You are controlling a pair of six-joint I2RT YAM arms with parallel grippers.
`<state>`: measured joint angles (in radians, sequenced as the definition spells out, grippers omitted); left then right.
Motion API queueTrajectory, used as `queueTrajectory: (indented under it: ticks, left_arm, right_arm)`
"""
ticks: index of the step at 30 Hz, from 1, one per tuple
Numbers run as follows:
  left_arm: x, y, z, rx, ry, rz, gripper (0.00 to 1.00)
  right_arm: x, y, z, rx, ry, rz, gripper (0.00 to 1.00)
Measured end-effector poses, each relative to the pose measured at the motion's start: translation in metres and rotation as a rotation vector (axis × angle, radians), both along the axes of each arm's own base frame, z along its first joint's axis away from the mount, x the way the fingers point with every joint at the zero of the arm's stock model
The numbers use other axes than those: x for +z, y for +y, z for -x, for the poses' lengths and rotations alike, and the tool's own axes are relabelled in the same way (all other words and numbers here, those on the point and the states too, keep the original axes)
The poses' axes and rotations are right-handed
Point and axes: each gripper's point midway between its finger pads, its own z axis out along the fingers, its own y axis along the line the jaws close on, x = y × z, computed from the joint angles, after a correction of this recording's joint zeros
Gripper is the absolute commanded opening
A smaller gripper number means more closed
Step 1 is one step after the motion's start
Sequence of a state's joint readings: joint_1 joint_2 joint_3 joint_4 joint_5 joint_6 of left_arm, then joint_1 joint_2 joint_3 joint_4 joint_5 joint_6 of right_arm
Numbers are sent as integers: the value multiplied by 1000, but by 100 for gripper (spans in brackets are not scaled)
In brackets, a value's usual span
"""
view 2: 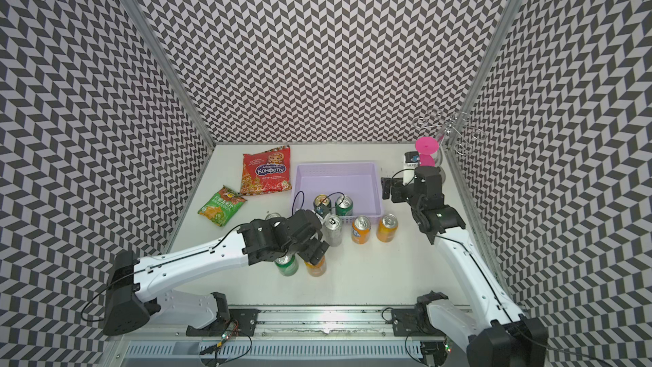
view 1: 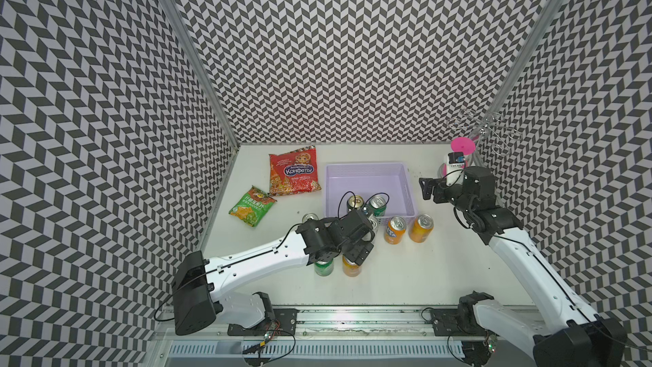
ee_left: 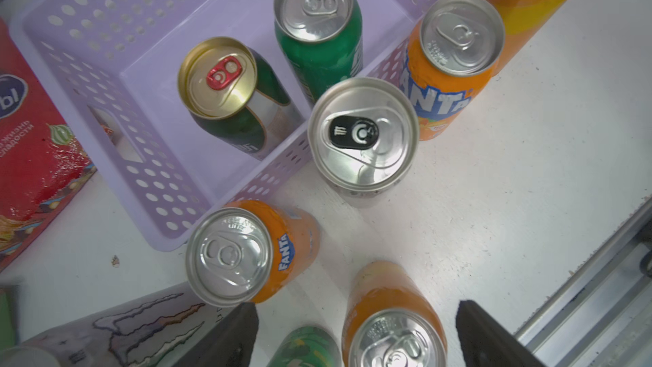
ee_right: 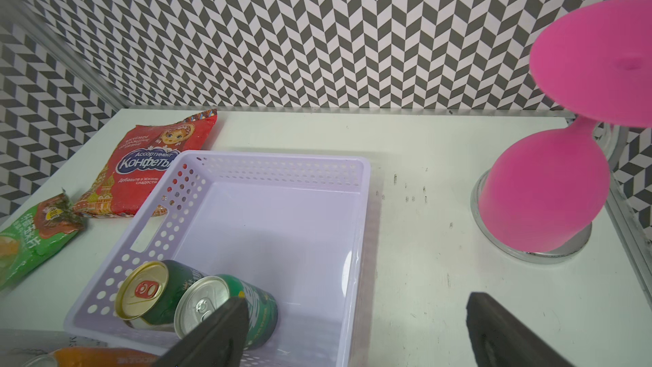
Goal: Take out the drinks from the basket
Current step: Place the drink at the center of the board, then pick up the drink from the basket.
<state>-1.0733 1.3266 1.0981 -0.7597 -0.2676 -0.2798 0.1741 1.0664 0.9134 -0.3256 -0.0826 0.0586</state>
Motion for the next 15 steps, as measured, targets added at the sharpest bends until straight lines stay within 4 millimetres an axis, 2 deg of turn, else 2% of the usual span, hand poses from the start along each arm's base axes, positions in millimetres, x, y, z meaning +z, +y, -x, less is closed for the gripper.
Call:
queueTrajectory:
  ticks: [4, 10, 15]
  left_arm:
    - [11, 17, -18, 34, -36, 4, 96]
    - [40, 49, -55, 122, -124, 60, 99]
    - [55, 74, -79, 209, -182, 136, 99]
  right_arm:
    - [-4, 8, -2, 41, 11, -10, 100]
    - [-20, 22, -4, 91, 58, -15, 100]
    - [-33, 52, -4, 165, 129, 5, 99]
